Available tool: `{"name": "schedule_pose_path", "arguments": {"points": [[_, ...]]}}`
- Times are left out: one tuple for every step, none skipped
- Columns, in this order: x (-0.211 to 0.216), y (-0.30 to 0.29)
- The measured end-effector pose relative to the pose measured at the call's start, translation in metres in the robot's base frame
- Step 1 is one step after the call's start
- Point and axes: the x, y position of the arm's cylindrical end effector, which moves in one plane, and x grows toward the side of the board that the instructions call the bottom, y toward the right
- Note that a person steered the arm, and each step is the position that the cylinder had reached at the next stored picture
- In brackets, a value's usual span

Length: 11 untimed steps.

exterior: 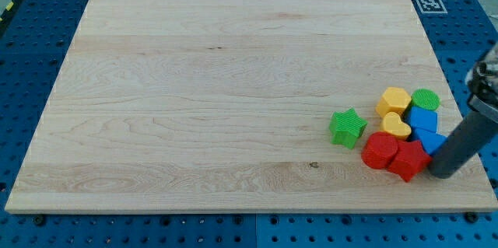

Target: Push the red star along with red circle and green star towards the center

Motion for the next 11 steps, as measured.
{"name": "schedule_pose_path", "arguments": {"points": [[0.003,-0.006],[0.018,-0.006],[0.018,-0.012],[0.011,-0.033],[0.002,-0.043],[-0.007,-0.053],[-0.034,-0.064],[-0.059,-0.088],[-0.065,-0.109],[-0.036,-0.121],[-0.041,-0.148]]}}
